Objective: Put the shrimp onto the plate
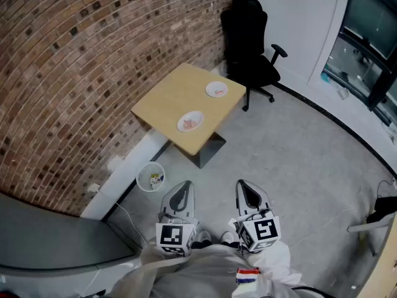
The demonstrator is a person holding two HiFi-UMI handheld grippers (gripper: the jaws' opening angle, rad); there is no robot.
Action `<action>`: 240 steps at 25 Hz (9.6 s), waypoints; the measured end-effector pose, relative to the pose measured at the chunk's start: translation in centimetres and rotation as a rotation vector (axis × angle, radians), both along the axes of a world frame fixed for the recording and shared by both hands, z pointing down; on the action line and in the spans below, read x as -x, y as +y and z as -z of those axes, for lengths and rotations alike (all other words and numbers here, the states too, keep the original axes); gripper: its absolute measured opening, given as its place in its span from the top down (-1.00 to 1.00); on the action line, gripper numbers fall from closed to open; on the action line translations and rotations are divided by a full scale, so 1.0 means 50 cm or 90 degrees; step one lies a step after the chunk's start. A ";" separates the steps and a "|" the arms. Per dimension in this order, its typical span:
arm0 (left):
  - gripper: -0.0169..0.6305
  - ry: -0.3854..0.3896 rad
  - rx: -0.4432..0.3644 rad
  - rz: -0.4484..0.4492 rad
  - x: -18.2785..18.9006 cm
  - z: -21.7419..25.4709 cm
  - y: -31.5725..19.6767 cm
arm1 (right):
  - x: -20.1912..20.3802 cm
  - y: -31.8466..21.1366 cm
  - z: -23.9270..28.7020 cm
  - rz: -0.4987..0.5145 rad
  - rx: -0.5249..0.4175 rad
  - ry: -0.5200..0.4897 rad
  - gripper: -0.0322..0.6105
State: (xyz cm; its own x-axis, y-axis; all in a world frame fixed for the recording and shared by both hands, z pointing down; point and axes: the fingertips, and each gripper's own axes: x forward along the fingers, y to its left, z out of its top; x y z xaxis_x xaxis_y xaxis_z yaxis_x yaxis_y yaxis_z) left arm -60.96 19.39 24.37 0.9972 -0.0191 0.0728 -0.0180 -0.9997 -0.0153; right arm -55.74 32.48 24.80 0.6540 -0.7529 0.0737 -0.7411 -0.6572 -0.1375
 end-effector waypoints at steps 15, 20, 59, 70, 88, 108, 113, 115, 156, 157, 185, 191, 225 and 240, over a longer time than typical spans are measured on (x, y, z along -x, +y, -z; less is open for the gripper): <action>0.90 0.007 -0.030 -0.010 -0.075 0.001 0.180 | -0.078 0.199 -0.007 -0.030 -0.013 -0.014 0.83; 0.90 0.012 -0.038 -0.023 -0.098 0.012 0.209 | -0.097 0.236 -0.003 -0.046 -0.019 -0.016 0.83; 0.90 0.006 0.011 -0.078 -0.628 -0.050 -0.008 | -0.580 0.001 -0.039 -0.088 0.049 -0.045 0.83; 0.90 0.010 0.013 -0.060 -0.720 -0.058 -0.108 | -0.673 -0.112 -0.053 -0.052 0.039 -0.044 0.83; 0.90 0.003 0.030 0.116 -0.800 -0.086 -0.281 | -0.838 -0.320 -0.076 0.129 0.082 -0.021 0.83; 0.90 -0.067 0.026 0.433 -0.939 -0.133 -0.402 | -1.075 -0.557 -0.117 0.451 0.094 -0.060 0.83; 0.90 -0.052 0.018 0.517 -0.911 -0.103 -0.427 | -1.075 -0.615 -0.102 0.523 0.094 -0.055 0.83; 0.90 -0.051 0.023 0.546 -0.896 -0.096 -0.434 | -1.066 -0.640 -0.086 0.551 0.090 -0.047 0.83; 0.90 -0.091 0.016 0.618 -0.887 -0.151 -0.364 | -1.111 -0.543 -0.135 0.591 0.111 -0.049 0.83; 0.90 -0.094 0.018 0.617 -0.887 -0.159 -0.365 | -1.109 -0.544 -0.141 0.592 0.115 -0.051 0.83; 0.90 -0.217 0.088 0.618 -0.843 -0.442 -0.429 | -1.088 -0.578 -0.371 0.585 0.192 -0.116 0.83; 0.90 -0.254 0.115 0.606 -0.840 -0.510 -0.437 | -1.103 -0.580 -0.407 0.563 0.201 -0.132 0.83; 0.38 -0.488 0.188 0.470 -0.848 -0.691 -0.479 | -1.136 -0.568 -0.471 0.516 0.218 -0.196 0.83; 0.41 -0.529 0.226 0.454 -0.846 -0.741 -0.499 | -1.168 -0.569 -0.496 0.484 0.225 -0.219 0.83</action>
State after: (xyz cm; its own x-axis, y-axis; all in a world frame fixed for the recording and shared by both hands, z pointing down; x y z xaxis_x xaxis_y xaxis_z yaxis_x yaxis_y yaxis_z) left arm -18.69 -5.56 61.42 0.4101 -0.4066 0.8164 -0.6969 -0.7171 -0.0071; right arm 2.64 4.02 49.62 -0.1105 -0.8691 0.4822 -0.9478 -0.0539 -0.3143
